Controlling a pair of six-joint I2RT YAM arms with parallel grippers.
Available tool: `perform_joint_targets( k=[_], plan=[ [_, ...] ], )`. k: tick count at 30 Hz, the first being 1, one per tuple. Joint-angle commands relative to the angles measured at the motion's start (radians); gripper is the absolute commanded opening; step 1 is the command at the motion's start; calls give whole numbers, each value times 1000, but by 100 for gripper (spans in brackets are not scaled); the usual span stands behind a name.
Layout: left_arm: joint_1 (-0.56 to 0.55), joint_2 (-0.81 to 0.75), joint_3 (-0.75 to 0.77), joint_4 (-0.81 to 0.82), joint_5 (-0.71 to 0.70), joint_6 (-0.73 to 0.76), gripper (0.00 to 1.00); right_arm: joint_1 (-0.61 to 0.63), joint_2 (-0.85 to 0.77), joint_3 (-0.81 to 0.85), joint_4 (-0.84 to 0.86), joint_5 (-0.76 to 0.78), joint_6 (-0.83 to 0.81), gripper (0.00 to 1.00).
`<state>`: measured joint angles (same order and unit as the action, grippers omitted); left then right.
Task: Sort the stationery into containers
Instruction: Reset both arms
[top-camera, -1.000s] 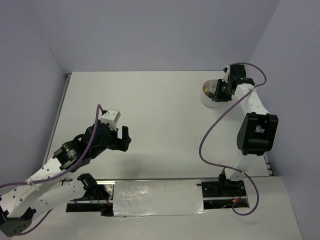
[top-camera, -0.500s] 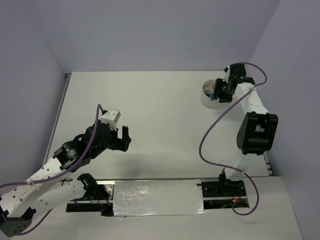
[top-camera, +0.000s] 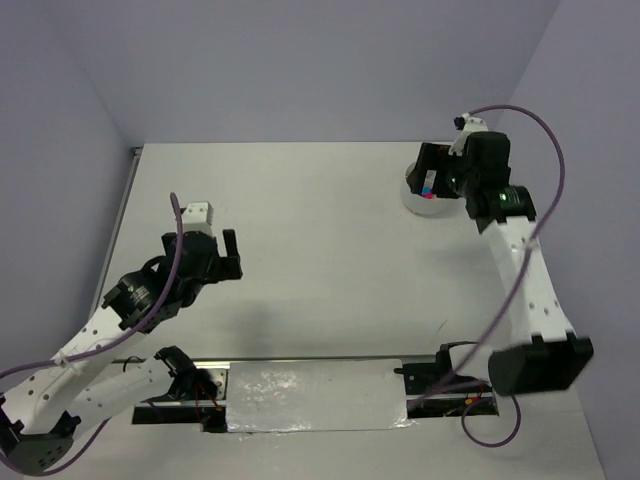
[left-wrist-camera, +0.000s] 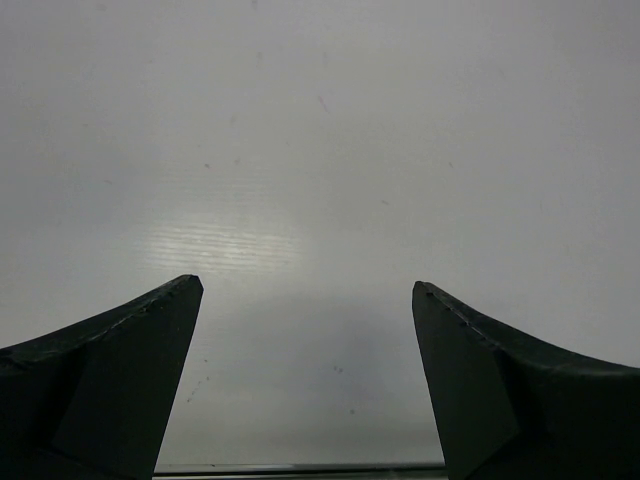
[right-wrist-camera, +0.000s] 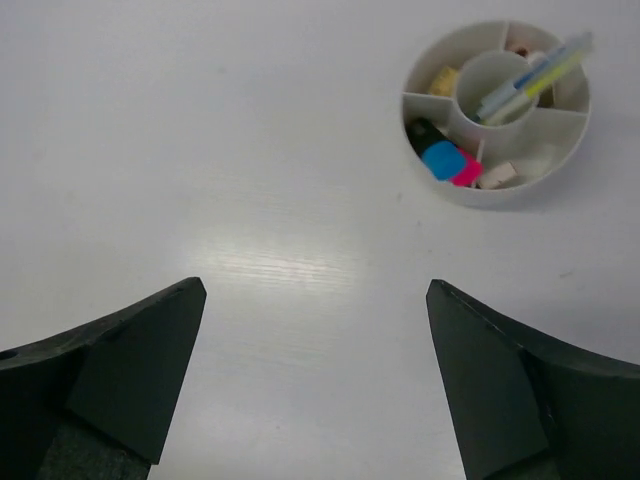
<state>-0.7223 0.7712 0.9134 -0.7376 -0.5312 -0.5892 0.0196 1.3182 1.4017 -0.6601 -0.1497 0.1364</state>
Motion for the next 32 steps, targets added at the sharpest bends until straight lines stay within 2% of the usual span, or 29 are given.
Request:
perform_joint_targets(
  k=[1, 5, 9, 13, 19, 24, 32],
  plan=[
    [85, 69, 120, -75, -174, -118, 99, 75, -212, -84, 57, 97, 12, 100],
    [136, 86, 202, -62, -217, -80, 99, 166, -477, -182, 31, 250, 26, 100],
    [176, 83, 286, -94, -251, -25, 99, 187, -669, -201, -71, 275, 57, 100],
    [176, -31, 222, -36, -302, 67, 99, 187, -819, -161, -185, 289, 34, 100],
    [178, -133, 176, -127, -354, 31, 99, 186, -933, -133, -326, 351, 9, 100],
    [178, -243, 150, -169, -334, 15, 99, 189, -1057, -190, -300, 351, 6, 100],
    [176, -297, 94, -172, -331, -26, 99, 189, -1065, -198, -289, 319, 26, 100]
  ],
)
